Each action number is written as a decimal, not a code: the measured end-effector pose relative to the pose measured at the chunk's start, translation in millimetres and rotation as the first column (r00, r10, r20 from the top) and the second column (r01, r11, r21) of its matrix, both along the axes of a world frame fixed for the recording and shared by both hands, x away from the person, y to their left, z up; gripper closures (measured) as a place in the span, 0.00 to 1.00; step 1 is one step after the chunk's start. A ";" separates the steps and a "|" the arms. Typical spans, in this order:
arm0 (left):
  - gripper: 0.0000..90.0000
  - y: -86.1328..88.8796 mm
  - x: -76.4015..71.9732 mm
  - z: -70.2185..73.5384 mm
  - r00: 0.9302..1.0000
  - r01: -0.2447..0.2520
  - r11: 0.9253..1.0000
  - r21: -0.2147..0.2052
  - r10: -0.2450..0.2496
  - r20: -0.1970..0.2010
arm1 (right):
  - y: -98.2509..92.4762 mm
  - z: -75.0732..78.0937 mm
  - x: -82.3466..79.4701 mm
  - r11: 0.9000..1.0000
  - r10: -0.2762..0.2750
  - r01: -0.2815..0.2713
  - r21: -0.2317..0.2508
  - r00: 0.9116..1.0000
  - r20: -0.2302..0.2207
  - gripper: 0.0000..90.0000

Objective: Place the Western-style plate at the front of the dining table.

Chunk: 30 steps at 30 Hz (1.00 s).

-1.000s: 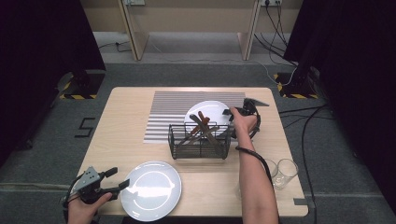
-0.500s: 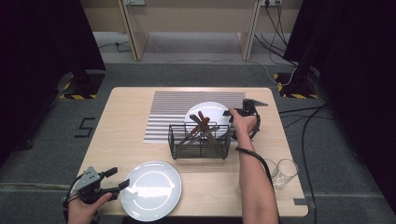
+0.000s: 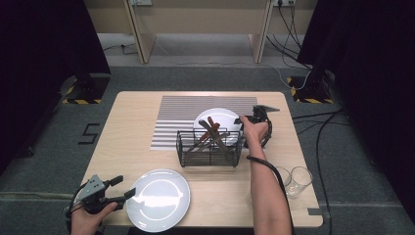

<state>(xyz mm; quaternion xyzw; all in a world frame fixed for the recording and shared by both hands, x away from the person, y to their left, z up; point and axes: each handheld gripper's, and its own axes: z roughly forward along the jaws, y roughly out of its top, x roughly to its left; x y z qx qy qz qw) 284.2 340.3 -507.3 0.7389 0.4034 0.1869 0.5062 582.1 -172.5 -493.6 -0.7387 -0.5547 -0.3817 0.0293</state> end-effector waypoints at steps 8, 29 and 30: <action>0.26 -0.5 0.0 0.2 1.000 0.000 1.000 -0.001 0.000 0.001 | -5.9 7.4 -2.0 0.999 -0.014 0.014 -0.030 1.000 0.015 0.58; 0.26 -7.1 1.1 11.2 0.999 -0.004 1.000 -0.019 0.005 0.039 | -27.2 29.2 -30.0 1.000 -0.016 0.017 -0.021 0.997 0.078 0.57; 0.26 -7.6 1.5 12.6 0.999 -0.004 1.000 -0.024 0.005 0.043 | -27.9 30.1 -31.5 1.000 -0.013 0.015 -0.023 0.996 0.084 0.57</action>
